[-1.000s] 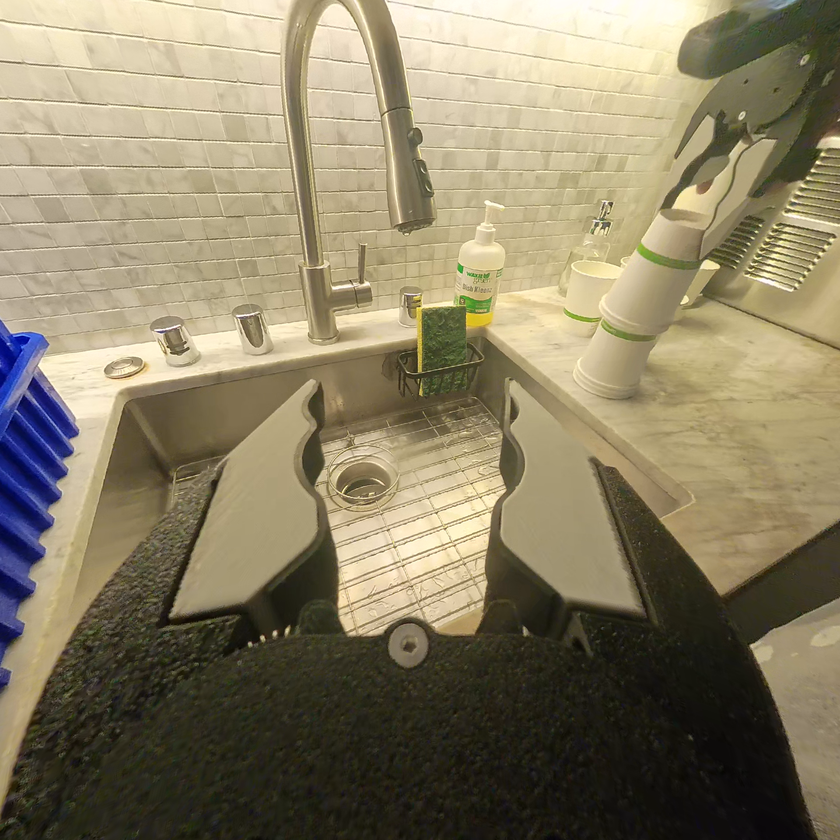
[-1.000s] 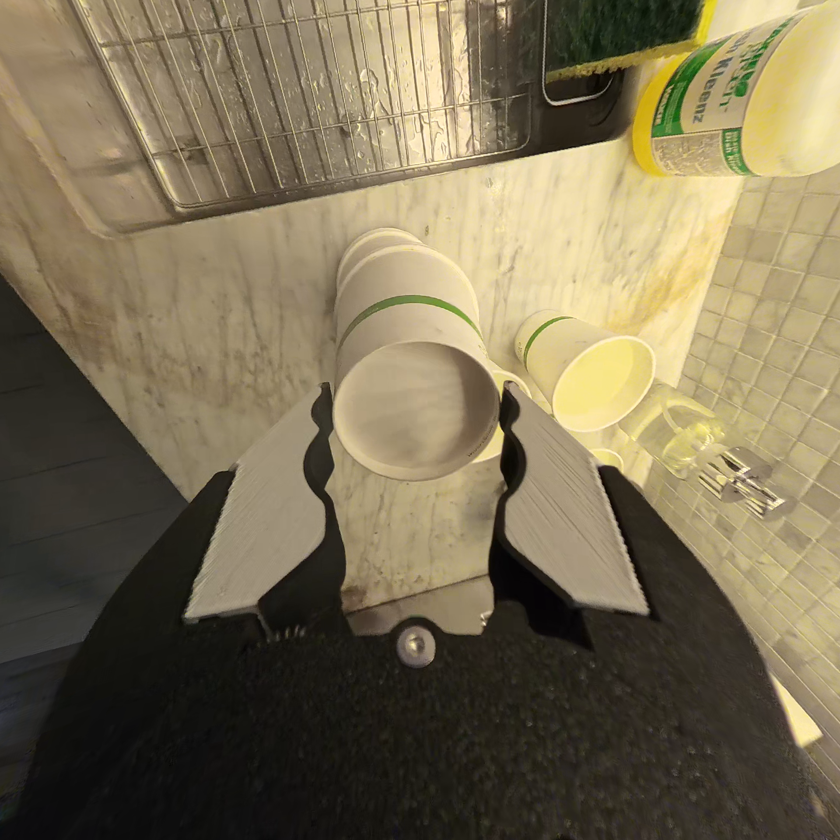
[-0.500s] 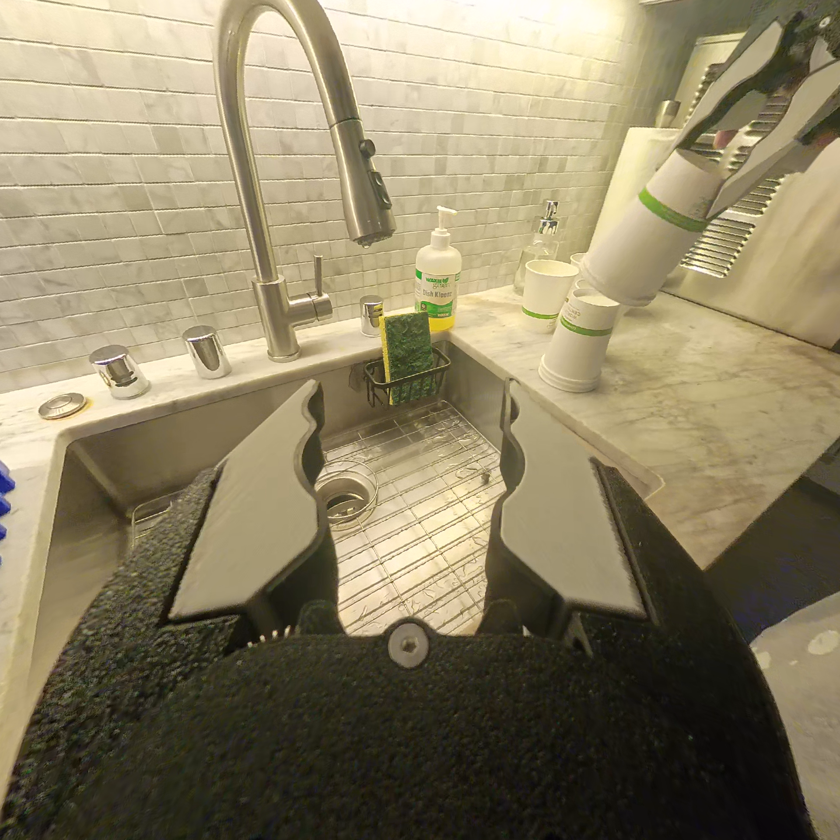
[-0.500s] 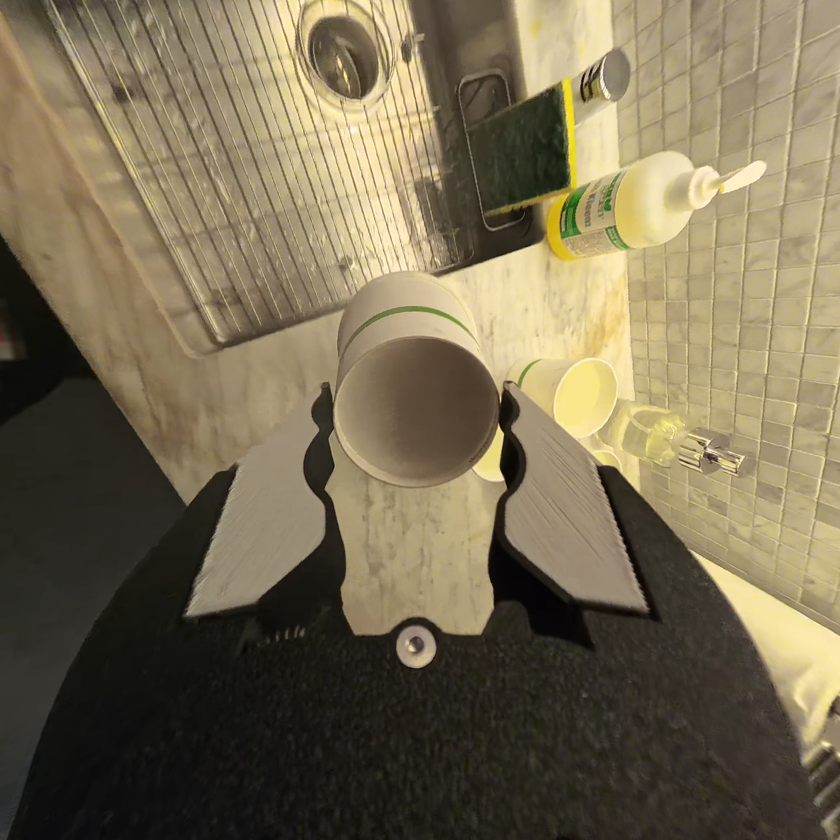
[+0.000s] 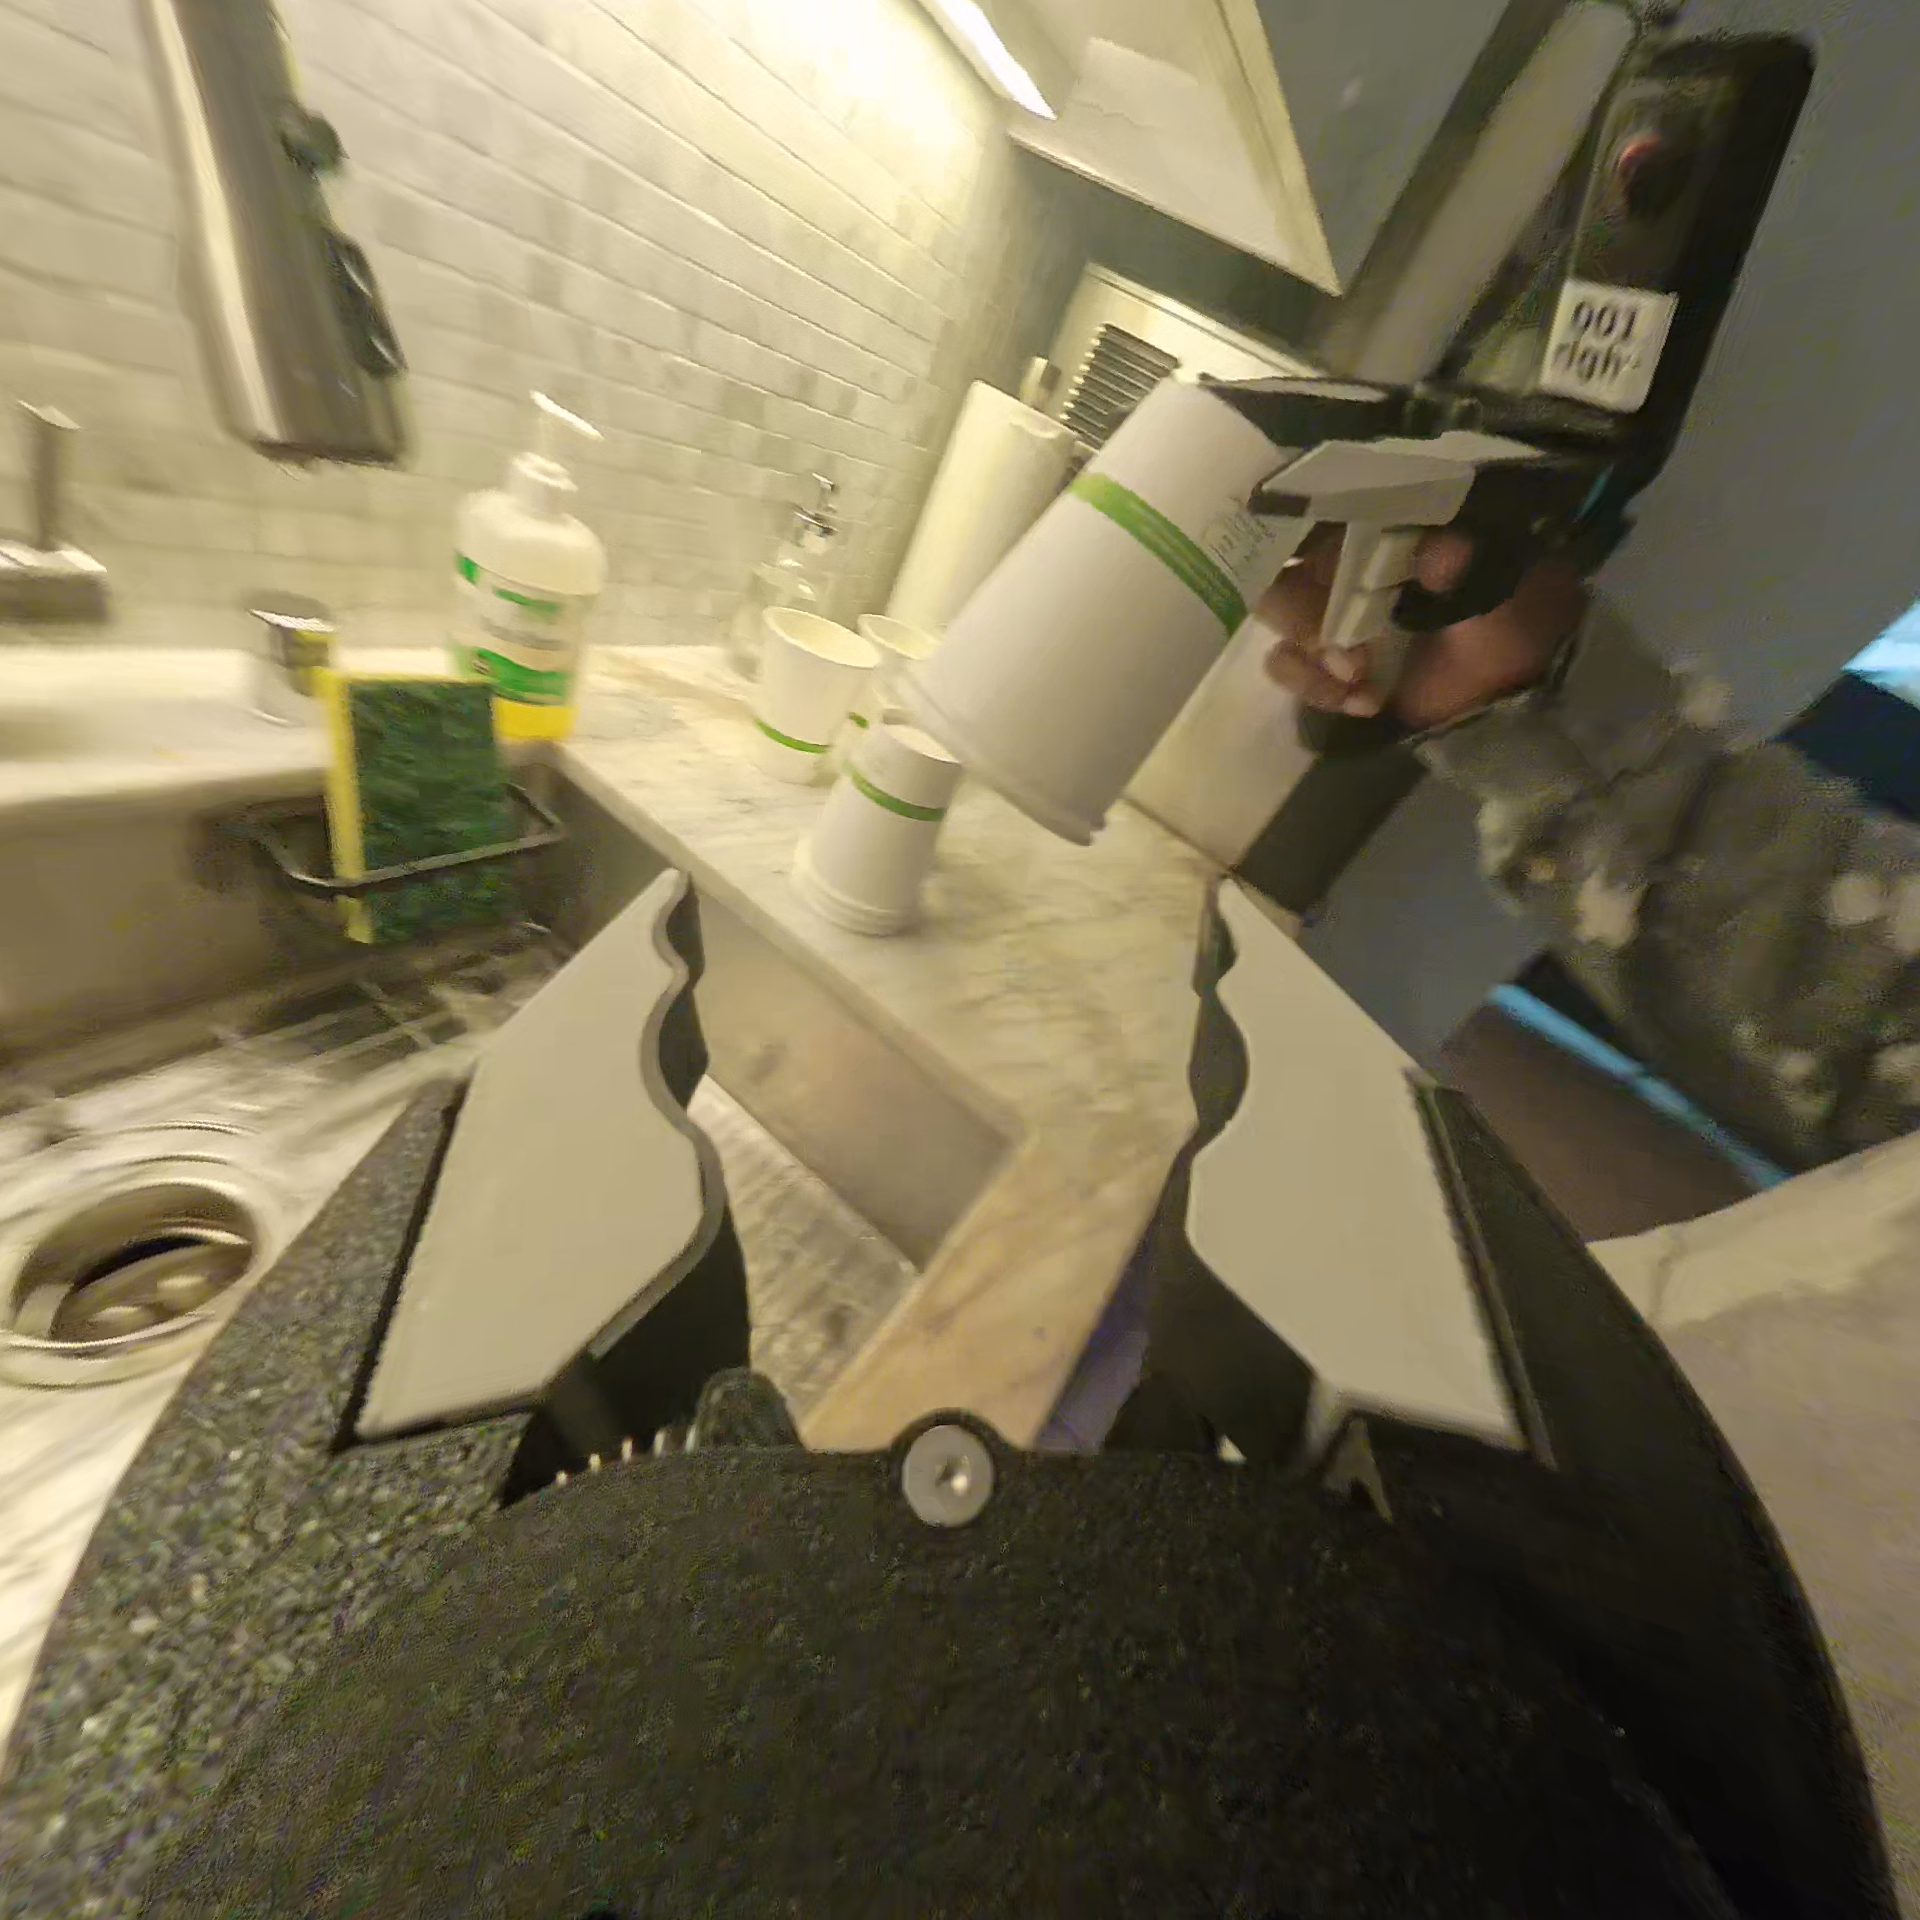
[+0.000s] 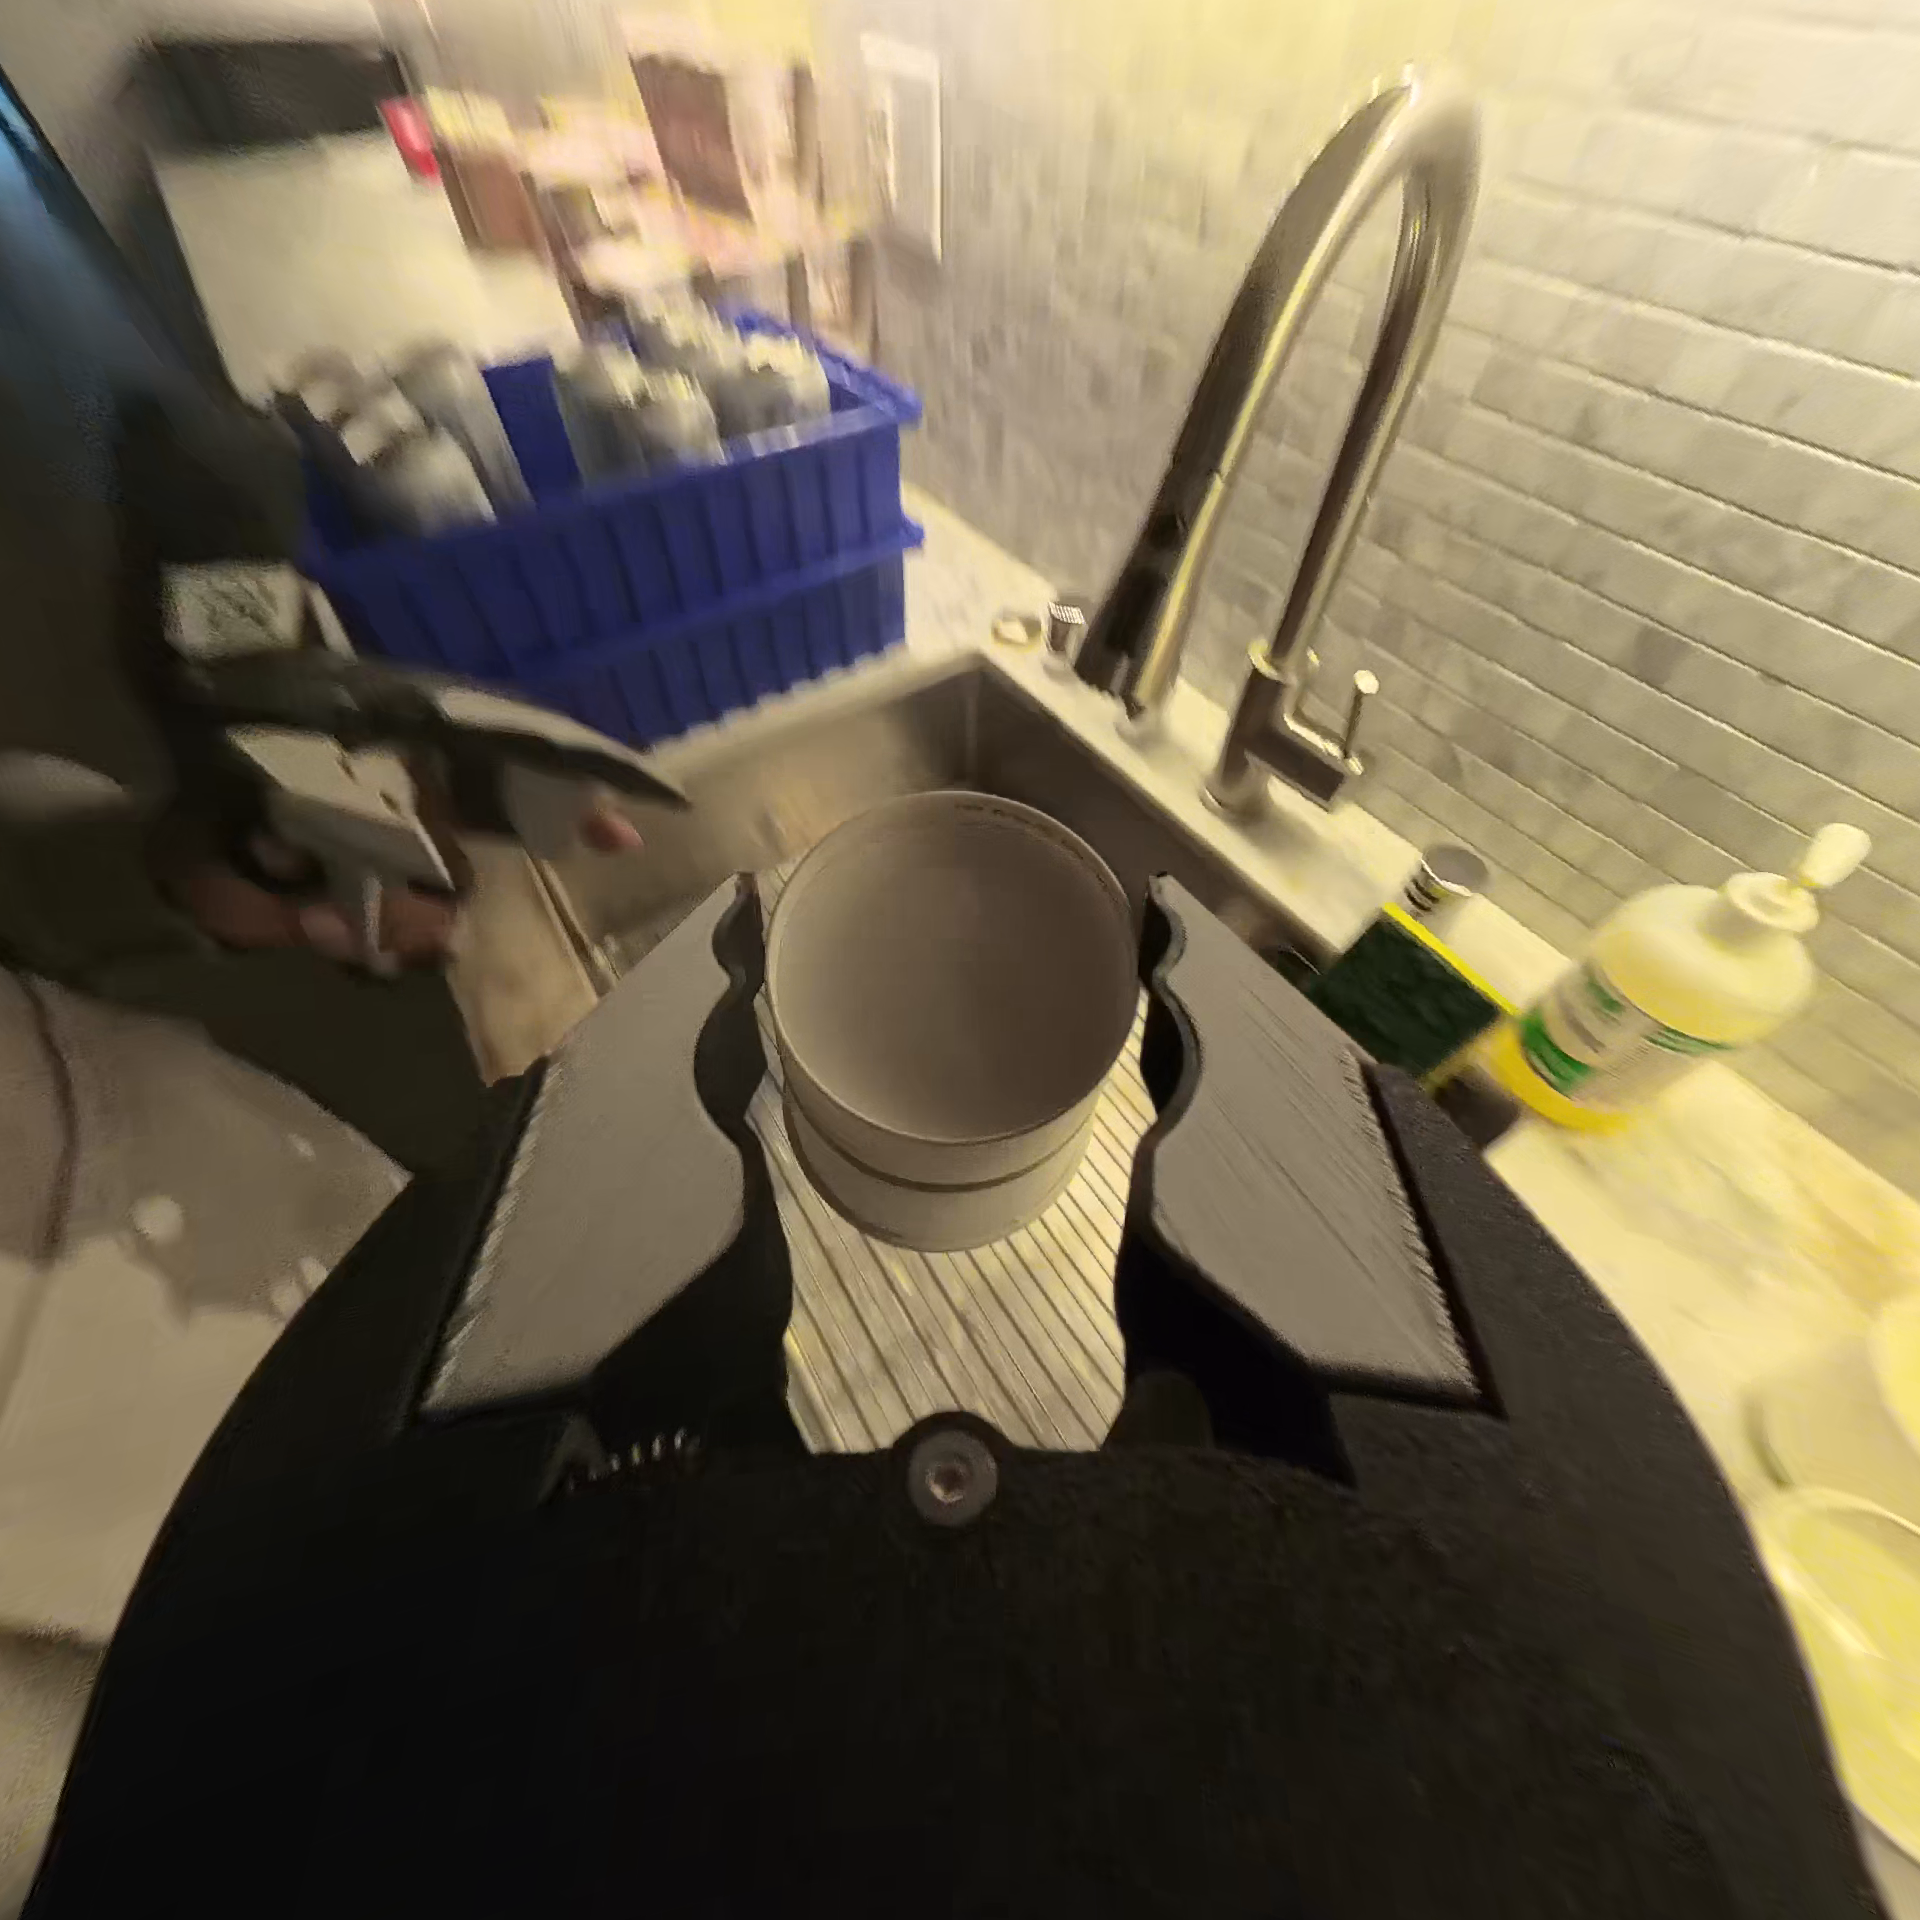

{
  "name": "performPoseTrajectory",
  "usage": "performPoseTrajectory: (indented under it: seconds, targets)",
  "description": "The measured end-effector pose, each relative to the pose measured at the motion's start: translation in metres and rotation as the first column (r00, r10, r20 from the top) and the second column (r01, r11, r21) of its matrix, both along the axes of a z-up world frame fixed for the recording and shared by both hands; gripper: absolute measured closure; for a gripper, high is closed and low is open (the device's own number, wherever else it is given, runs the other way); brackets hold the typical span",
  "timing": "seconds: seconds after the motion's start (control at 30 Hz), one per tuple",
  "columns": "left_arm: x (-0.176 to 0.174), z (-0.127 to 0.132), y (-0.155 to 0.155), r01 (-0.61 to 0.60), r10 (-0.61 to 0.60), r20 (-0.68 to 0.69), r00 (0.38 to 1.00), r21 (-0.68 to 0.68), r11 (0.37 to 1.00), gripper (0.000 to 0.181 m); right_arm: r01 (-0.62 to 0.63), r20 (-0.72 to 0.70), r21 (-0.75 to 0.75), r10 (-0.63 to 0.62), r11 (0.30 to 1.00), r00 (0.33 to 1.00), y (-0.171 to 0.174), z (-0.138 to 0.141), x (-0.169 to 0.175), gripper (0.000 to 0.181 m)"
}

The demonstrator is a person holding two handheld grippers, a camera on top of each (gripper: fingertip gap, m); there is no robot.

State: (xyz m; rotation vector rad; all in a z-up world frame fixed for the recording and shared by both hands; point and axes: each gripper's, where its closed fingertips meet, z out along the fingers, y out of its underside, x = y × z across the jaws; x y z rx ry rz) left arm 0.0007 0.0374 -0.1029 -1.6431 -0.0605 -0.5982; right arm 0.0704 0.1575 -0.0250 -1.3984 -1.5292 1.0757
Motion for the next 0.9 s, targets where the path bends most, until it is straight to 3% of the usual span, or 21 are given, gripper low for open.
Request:
performPoseTrajectory:
  seconds: [0.13,0.23,0.37,0.53,0.73,0.9]
  targets:
    - [0.026,0.0,0.01,0.149,-0.146,0.176,0.973,-0.005,0.989,0.072,-0.053,-0.21,-0.174,0.016,0.983,0.978,-0.032,0.02,-0.022,0.11]
    - [0.038,0.012,0.015,0.205,-0.211,0.264,0.941,0.052,0.977,0.065,-0.135,-0.383,-0.33,-0.002,0.934,0.924,-0.052,0.044,-0.033,0.11]
    - [0.043,0.05,0.014,0.207,-0.259,0.325,0.91,0.185,0.961,0.065,-0.293,-0.615,-0.528,-0.122,0.797,0.779,-0.063,0.074,-0.033,0.11]
    - [0.04,0.091,0.008,0.149,-0.27,0.371,0.888,0.324,0.934,0.072,-0.417,-0.69,-0.677,-0.326,0.606,0.646,-0.055,0.078,-0.031,0.11]
    - [0.015,0.107,0.003,0.066,-0.209,0.39,0.897,0.349,0.935,0.074,-0.436,-0.68,-0.686,-0.299,0.582,0.67,-0.062,0.065,-0.034,0.111]
    - [0.019,0.098,0.007,0.097,-0.214,0.372,0.903,0.309,0.946,0.073,-0.403,-0.666,-0.656,-0.239,0.638,0.706,-0.059,0.064,-0.029,0.112]
